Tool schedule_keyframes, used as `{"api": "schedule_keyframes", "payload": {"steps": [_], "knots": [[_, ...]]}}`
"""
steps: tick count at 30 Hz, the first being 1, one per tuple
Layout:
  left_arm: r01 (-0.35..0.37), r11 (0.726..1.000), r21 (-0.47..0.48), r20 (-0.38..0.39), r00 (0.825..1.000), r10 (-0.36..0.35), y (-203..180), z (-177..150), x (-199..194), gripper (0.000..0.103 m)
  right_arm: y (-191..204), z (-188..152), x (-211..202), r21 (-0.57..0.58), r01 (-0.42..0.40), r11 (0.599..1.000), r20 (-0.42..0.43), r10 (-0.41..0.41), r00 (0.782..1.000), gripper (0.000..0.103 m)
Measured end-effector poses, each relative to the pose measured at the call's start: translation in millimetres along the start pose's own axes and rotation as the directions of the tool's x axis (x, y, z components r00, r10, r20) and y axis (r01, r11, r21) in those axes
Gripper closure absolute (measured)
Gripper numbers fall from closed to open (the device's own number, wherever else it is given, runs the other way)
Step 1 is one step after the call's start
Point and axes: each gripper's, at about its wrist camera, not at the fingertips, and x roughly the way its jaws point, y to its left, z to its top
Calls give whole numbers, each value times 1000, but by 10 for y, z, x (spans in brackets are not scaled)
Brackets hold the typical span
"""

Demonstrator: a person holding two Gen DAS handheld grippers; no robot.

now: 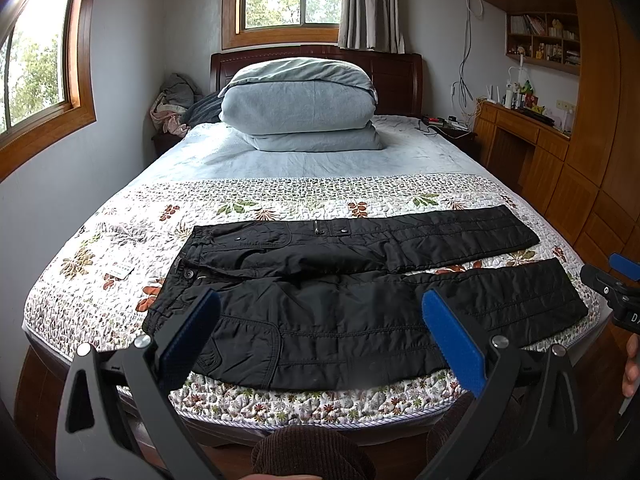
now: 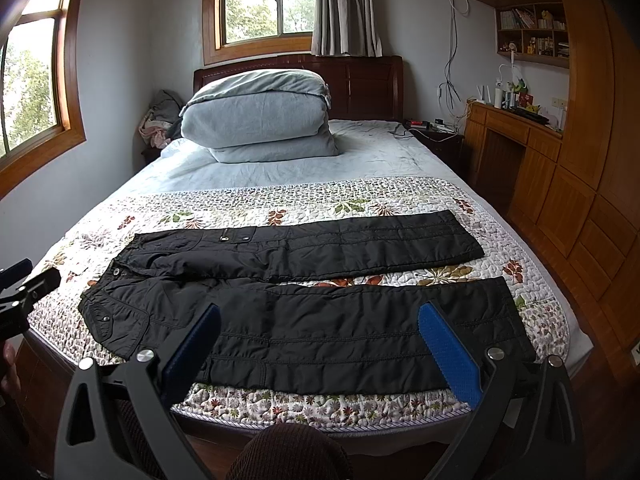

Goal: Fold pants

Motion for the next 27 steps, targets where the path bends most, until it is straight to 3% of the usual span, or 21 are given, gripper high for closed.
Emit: {"api": "schedule_keyframes", "payload": {"steps": [27], "knots": [[3,1000,4,-6,1000,-3,-16,0,8,2,29,-45,48,5,-21,1000,-10,21,1000,3]]}}
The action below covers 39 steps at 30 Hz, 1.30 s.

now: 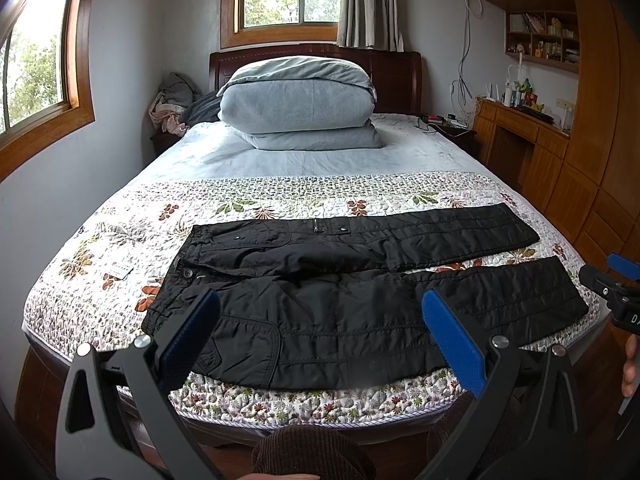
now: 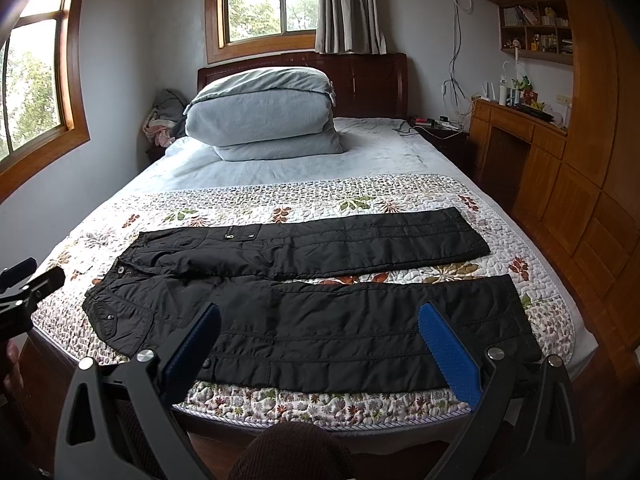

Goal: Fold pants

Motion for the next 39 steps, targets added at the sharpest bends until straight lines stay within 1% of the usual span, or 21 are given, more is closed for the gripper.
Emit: {"api": "schedule_keyframes", "payload": {"steps": [3,6,8,9,12,15,17,20,21,22,23,25,26,27,28,30,32,33,35,37,39], "knots": [[5,1000,2,-3,1000,-5,9,-5,18,2,-19,0,22,12,-15,1000,-10,15,1000,3],[29,1000,3,20,999,-29,27,0,31,2,-79,46,54,13,-60,998,-34,60,998,3],[50,999,-7,32,998,-50,51,13,49,2,-158,102,42,11,-60,998,-28,60,998,3],[63,998,-6,7,998,-63,85,35,99,2,-208,144,32,3,-46,999,-18,46,999,3],[91,996,-17,-94,991,-92,229,86,342,2,-426,370,121,-56,63,996,-12,-63,998,3],[56,997,-62,-190,979,-67,487,180,710,2,-797,731,379,-46,103,994,-70,-106,992,3],[48,994,-95,-242,968,-70,666,268,949,2,-1096,1007,705,-51,111,992,-145,-118,982,3],[36,983,-177,-365,926,-100,1036,447,1534,2,-1583,1341,1372,-24,108,994,-282,-110,953,3],[35,976,-216,-418,900,-125,1207,510,1814,2,-1740,1417,1612,0,97,995,-333,-92,938,3],[30,969,-245,-460,876,-143,1332,551,2037,2,-1956,1502,1955,45,64,997,-401,-41,915,3],[19,961,-277,-508,846,-163,1452,579,2273,2,-2107,1532,2202,79,50,996,-440,-10,898,3],[-6,921,-389,-625,736,-259,1767,602,2881,2,-2445,1601,2775,133,66,989,-517,13,856,3],[-12,899,-438,-641,705,-303,1867,592,3042,2,-2566,1629,3004,151,75,986,-539,18,842,3],[-51,867,-495,-653,680,-333,2029,577,3271,2,-2689,1649,3224,166,85,982,-561,24,827,3],[-96,854,-511,-671,665,-327,2156,581,3451,2,-2830,1667,3480,177,110,978,-577,12,816,3],[-129,851,-508,-715,614,-334,2336,600,3794,2,-3058,1655,3930,195,135,972,-610,12,792,3],[-146,869,-472,-762,564,-319,2481,616,4052,2,-3176,1612,4247,197,149,969,-639,11,769,3],[-178,886,-427,-794,543,-274,2613,636,4190,2,-3221,1594,4381,191,158,969,-647,3,763,3],[-212,891,-401,-806,544,-233,2801,661,4302,2,-3337,1569,4652,173,178,969,-657,-21,753,3],[-250,870,-426,-802,548,-236,3064,671,4380,2,-3392,1571,4831,167,181,969,-659,-27,751,3],[-306,851,-428,-812,543,-213,3324,629,4445,2,-3410,1580,4954,162,167,973,-666,-17,746,3]]}}
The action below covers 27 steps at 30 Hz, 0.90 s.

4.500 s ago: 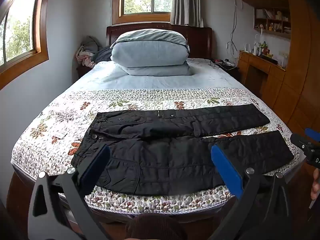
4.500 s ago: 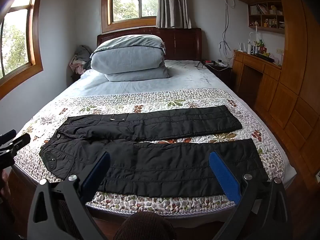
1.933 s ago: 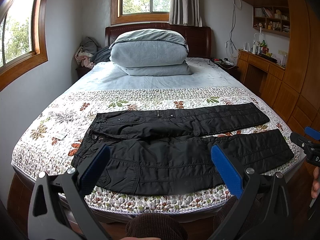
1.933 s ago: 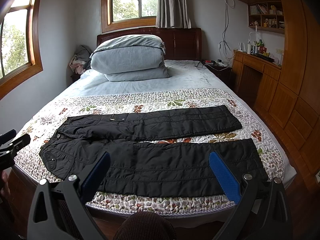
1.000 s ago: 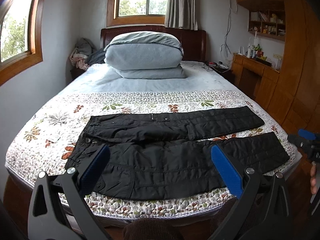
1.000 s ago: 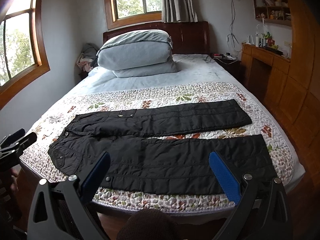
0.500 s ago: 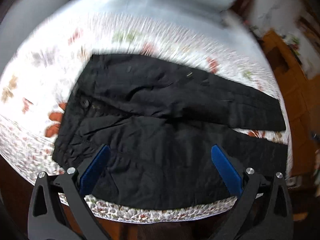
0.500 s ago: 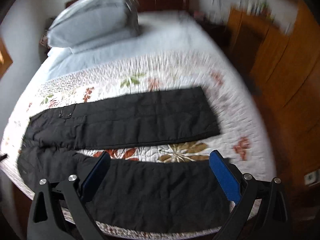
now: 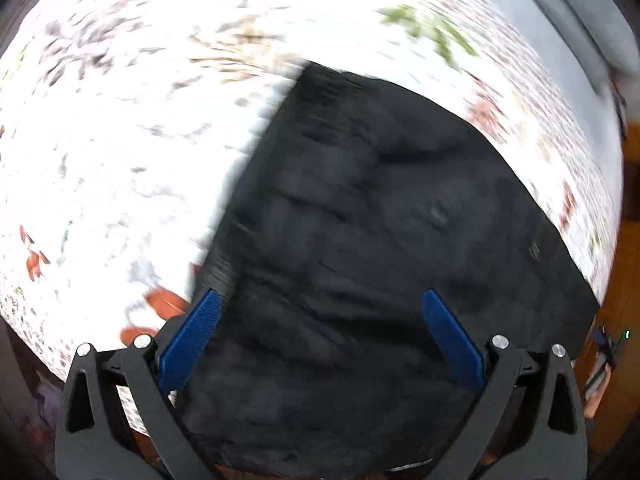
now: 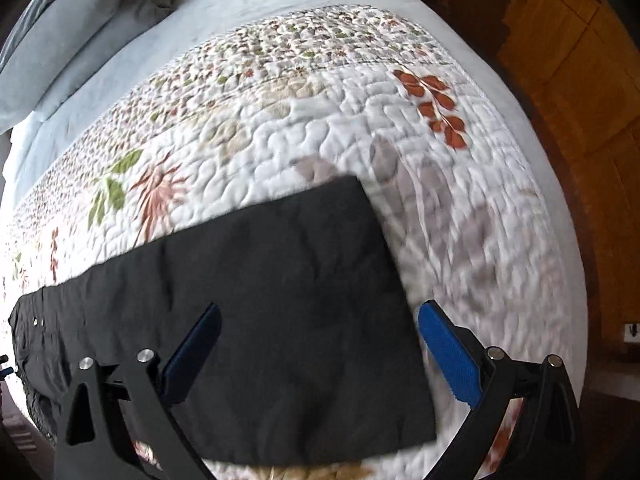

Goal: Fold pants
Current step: 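Grasp the black pants at the waist edge with both tools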

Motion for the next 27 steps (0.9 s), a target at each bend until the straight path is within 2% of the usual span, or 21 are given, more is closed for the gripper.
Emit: {"api": "schedule_keyframes", "payload": {"steps": [3,6,9,14,16,18,20,22,23,24,25,27], "knots": [[-44,997,-57,3,999,44,237,168,50,2,49,143,104,-36,53,998,3,-53,999,3],[4,995,-98,0,1000,-4,340,282,133,2,105,223,223,-44,72,996,-6,-73,997,3],[69,995,-66,-8,998,-70,233,356,209,2,206,226,361,-80,112,990,-28,-115,993,3],[66,998,-24,-22,998,-67,32,434,393,3,357,116,500,-149,173,974,-5,-176,984,3],[110,994,-5,-20,994,-110,-65,430,386,4,350,81,526,-138,174,975,12,-174,985,5],[85,996,15,-19,996,-85,-166,407,396,5,331,46,546,-123,168,978,19,-167,986,13],[37,998,41,-14,999,-36,-298,378,422,17,335,16,567,-108,166,980,25,-164,986,22],[-18,996,89,0,1000,18,-440,331,419,27,342,-15,564,-109,171,979,30,-169,985,39],[-22,994,103,7,1000,21,-507,315,401,35,358,12,560,-111,173,979,30,-170,985,49],[-21,994,111,13,1000,20,-580,292,390,38,368,6,511,-112,170,979,32,-167,985,54],[-30,993,118,19,999,28,-618,276,378,43,378,-7,482,-115,165,980,38,-161,986,66],[-51,990,130,32,998,47,-630,191,324,50,393,-32,441,-120,154,981,47,-149,988,81]]}}
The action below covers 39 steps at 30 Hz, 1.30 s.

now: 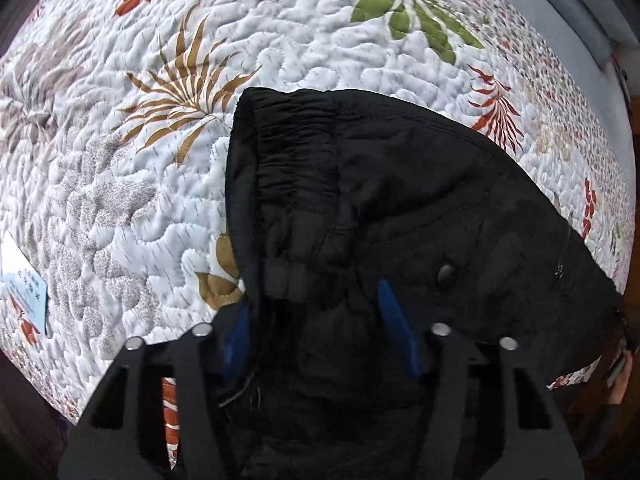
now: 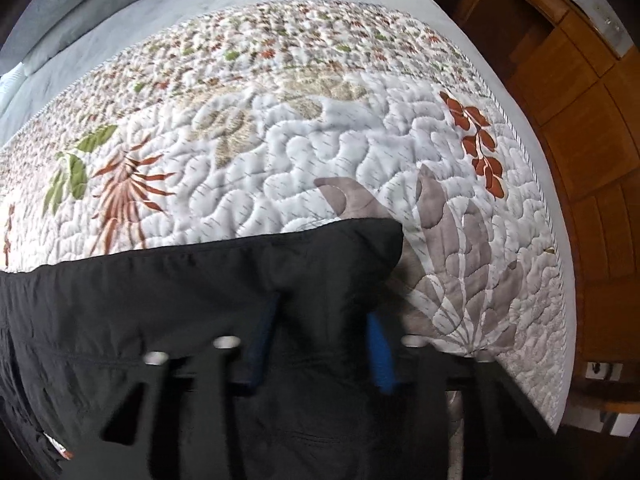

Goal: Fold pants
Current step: 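Grasp the black pants at the waist edge with both tools, then lift the pants with both tools and lay one leg over the other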

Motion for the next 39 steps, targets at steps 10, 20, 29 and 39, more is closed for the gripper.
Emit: {"api": "schedule_keyframes", "payload": {"steps": [10,20,29,39], "knots": [[-7,1000,30,82,997,5,-350,-491,-503,81,69,-222,-512,-49,-44,998,121,50,991,93],[116,976,186,314,934,-171,-492,-1164,-1084,85,270,-647,-1435,-200,-89,976,363,159,918,93],[229,846,482,435,775,-457,-201,-2338,-1573,85,70,-1764,-2250,-243,-133,961,567,252,784,93],[336,806,487,390,742,-545,451,-3308,-1420,83,-522,-2909,-2112,-61,-251,966,598,237,766,93]]}}
